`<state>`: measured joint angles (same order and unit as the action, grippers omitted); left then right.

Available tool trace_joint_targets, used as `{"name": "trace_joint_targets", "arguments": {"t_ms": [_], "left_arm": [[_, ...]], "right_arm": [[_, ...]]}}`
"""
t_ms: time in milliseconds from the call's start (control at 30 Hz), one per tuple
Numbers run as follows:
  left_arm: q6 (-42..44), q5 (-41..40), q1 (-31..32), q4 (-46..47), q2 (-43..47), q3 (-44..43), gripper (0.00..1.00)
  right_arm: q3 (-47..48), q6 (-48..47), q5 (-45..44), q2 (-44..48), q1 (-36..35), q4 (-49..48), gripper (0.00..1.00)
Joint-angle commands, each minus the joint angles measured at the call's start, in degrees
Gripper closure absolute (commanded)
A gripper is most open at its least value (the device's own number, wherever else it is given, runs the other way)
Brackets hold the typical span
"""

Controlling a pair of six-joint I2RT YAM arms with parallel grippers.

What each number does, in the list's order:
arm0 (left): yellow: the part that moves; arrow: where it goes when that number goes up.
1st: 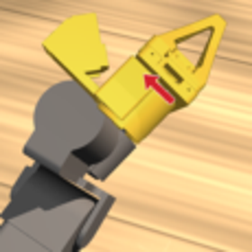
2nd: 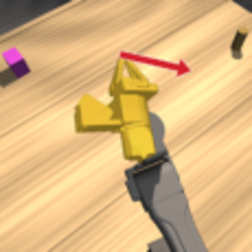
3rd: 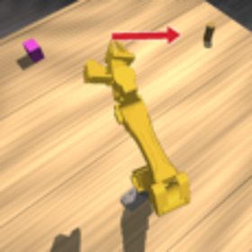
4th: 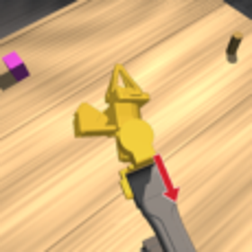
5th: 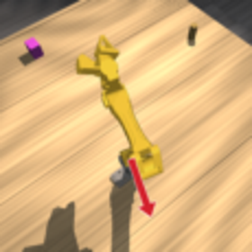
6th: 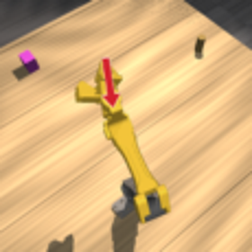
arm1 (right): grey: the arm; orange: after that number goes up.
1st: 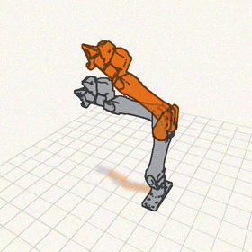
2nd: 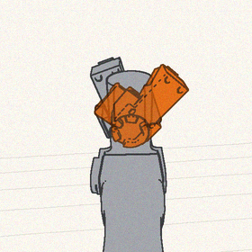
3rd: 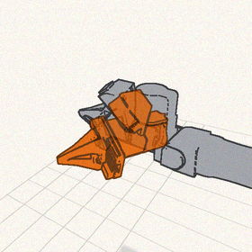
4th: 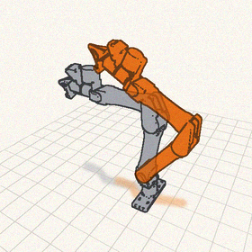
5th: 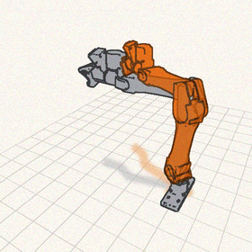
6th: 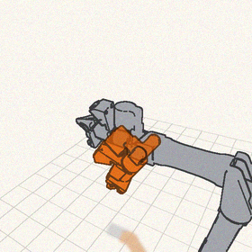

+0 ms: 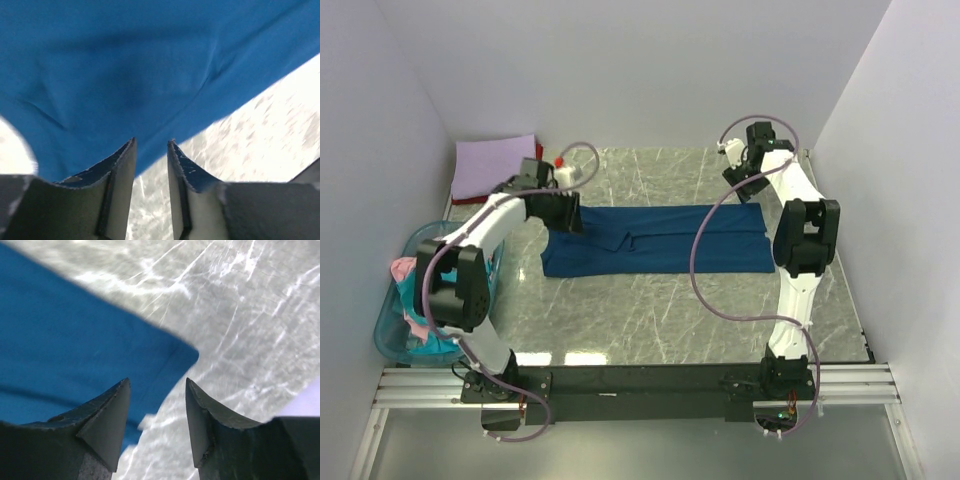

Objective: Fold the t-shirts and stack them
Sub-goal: Fold the tshirt

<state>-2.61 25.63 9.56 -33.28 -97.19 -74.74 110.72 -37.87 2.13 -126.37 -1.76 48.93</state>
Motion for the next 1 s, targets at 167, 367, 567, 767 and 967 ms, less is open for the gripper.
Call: {"name": "trace_joint_targets", "arguments": {"t_ms": [167, 367, 567, 767, 967], "left_arm": [[-0.11, -4.62, 0.81, -1.7, -6.25, 6.19, 0.67], [1.99, -12.26, -0.41, -2.49, -14.68, 0.84, 0.7], [5.33, -15.52, -3.23, -9.33, -34.88, -30.32, 0.68], [3.05, -10.69, -4.82, -7.97, -41.34, -52.18, 0.5], [3.05, -8.76, -4.99, -1.71, -29.31, -39.02, 0.47]], "right_arm": [[-1.2, -0.19, 3.94, 6.39, -1.58, 9.08, 0.52], [-6.04, -0.19, 4.2, 8.68, -1.76, 8.81, 0.53], [-6.13, -0.63, 3.41, 8.51, -1.67, 8.82, 0.55], [-7.44, -0.45, 2.44, 7.45, -2.11, 6.97, 0.6], [-12.35, 0.69, 3.49, 7.45, -4.47, 4.78, 0.64]]}}
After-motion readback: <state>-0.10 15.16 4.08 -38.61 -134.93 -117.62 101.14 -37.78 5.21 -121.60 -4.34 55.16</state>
